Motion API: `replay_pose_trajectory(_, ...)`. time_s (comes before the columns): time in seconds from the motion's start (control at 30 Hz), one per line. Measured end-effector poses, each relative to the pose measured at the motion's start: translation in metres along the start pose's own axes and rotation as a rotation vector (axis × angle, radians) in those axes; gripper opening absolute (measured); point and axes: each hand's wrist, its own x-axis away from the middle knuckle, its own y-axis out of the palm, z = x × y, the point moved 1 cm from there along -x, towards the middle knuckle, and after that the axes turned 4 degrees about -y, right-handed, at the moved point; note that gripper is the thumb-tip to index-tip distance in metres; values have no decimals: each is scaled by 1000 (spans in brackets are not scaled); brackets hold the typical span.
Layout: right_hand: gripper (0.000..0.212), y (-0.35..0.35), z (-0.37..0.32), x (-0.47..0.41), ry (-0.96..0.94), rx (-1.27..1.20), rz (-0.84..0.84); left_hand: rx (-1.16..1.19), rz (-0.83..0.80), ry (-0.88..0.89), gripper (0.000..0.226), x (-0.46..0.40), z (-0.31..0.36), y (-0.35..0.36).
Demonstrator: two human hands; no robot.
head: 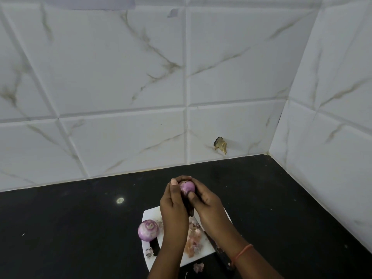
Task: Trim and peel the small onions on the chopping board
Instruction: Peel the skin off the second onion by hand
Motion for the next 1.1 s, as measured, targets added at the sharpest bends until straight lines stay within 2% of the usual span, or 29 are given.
replay_pose_trajectory(0.1, 31, 1, 1, -1, 1, -23, -10, 5, 7, -37, 47, -1, 3, -4)
replay_pose_trajectory(0.2, 26, -1, 1, -1, 30, -82, -14, 22, -78, -4, 42, -3, 8, -8)
replay_pose_trajectory(0.3, 32, 2, 1, -2, 81, -164, 9, 33, -149, 18, 44, -5, 9, -8)
replay_pose_trajectory(0.4, 32, 3, 1, -3, 116, -196, 40, -104, -207, 122, 39, -1, -1, -4)
replay_pose_trajectory(0.53, 37, 6, 0, 1, 153, -299, 34, -332, -126, 221, 41, 3, -13, 0)
replay_pose_trajectory(0.63, 32, 9, 0, 2, 176, -345, 92, -371, -69, 234, 49, 5, -12, -2)
replay_pose_trajectory(0.77, 43, 8, -1, 2, 237, -466, 120, -442, 2, 230, 60, 4, -7, -4)
replay_pose_trajectory(0.83, 40, 6, -1, 3, 271, -538, 128, -483, 53, 241, 68, 3, -5, -6)
replay_pose_trajectory(0.93, 33, 2, -2, 5, 313, -592, 104, -502, 70, 269, 58, 1, -1, -8)
replay_pose_trajectory(1.03, 37, -3, -2, 4, 344, -659, 78, -431, 60, 277, 28, -3, 0, -10)
replay_pose_trajectory(1.1, 38, -3, -2, 4, 342, -636, 69, -338, 15, 243, 27, -4, -2, -12)
